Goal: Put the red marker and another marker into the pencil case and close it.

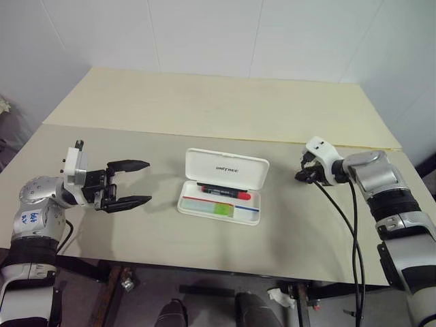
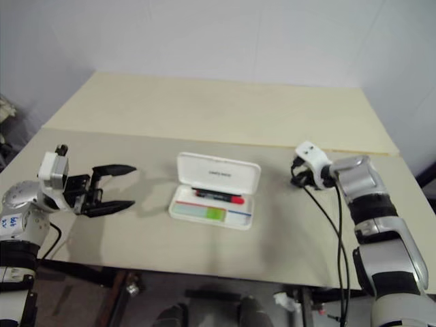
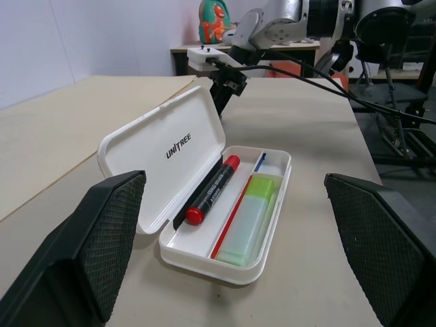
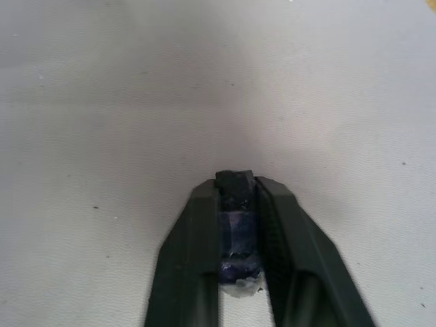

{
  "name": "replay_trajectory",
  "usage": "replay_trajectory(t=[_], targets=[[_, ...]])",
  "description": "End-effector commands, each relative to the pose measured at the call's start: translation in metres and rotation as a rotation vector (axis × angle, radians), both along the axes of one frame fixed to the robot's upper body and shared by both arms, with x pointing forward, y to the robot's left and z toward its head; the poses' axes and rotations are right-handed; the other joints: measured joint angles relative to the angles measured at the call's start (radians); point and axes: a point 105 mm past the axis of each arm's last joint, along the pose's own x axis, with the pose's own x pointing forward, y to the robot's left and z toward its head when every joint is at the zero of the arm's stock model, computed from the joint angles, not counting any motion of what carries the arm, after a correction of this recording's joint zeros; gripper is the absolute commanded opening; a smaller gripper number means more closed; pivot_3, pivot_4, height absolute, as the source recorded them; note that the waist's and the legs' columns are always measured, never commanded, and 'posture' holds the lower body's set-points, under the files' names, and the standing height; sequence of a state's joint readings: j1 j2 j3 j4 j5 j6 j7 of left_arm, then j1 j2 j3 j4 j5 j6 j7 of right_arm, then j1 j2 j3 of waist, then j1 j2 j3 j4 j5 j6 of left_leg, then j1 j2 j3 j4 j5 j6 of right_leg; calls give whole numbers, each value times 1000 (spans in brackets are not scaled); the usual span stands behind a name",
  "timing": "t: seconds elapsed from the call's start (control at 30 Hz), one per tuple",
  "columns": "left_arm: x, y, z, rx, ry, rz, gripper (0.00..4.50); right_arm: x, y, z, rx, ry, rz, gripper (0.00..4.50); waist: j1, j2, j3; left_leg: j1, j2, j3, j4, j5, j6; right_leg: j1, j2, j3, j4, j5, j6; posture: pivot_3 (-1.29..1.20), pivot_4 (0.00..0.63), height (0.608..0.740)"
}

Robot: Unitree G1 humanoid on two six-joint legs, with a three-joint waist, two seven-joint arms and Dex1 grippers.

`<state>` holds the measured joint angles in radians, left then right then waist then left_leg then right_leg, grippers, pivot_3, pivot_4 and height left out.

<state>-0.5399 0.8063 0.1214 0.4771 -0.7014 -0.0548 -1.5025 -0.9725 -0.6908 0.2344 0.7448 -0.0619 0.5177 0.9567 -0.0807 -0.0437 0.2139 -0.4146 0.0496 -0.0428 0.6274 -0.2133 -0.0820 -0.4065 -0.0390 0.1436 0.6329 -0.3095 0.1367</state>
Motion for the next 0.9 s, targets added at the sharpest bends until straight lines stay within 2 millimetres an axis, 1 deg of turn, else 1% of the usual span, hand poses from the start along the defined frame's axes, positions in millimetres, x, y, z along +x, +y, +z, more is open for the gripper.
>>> replay_trajectory(t=[0.03,0.27,0.53,0.57,0.7,0.8,0.87,0.9], targets=[[-12,-1,7,38,-53,-101,4500,-1,-21,-16,-78,30,-85,334,0,0,0,1,0,0,0,0,0,2,0,0,-4,2,0,0,150,740],[-11,-1,8,35,-58,-100,4500,11,-20,-16,-92,-15,-124,334,-7,-1,0,10,0,0,-4,0,1,12,-1,0,-8,2,0,0,150,740],[-10,-2,9,35,-62,-98,4500,14,-15,-12,-80,-31,-85,334,-10,-3,-2,11,0,1,-3,1,2,13,-1,1,-9,4,-2,0,150,740],[-10,-2,9,35,-62,-98,4500,13,-13,-10,-74,-39,-72,334,-10,-3,-2,10,0,1,-3,1,2,13,-1,1,-9,4,-2,0,150,740],[-11,-2,8,33,-60,-98,4500,13,2,10,12,-98,8,334,-11,-3,-2,10,0,1,-6,1,2,12,-1,1,-10,4,-2,0,150,740],[-10,-2,8,32,-59,-99,4500,12,10,25,40,-139,41,334,-10,-1,-1,10,0,1,-11,1,2,9,-1,1,-10,4,-1,0,150,740],[-10,-2,8,31,-58,-100,4500,10,15,32,47,-158,61,334,-15,0,0,9,0,2,-15,1,1,5,-1,1,-7,6,5,0,150,740],[-10,-3,8,30,-59,-101,4500,10,17,37,50,-169,72,334,-17,1,0,8,0,2,-16,1,1,3,-1,1,-5,9,13,0,150,740]])
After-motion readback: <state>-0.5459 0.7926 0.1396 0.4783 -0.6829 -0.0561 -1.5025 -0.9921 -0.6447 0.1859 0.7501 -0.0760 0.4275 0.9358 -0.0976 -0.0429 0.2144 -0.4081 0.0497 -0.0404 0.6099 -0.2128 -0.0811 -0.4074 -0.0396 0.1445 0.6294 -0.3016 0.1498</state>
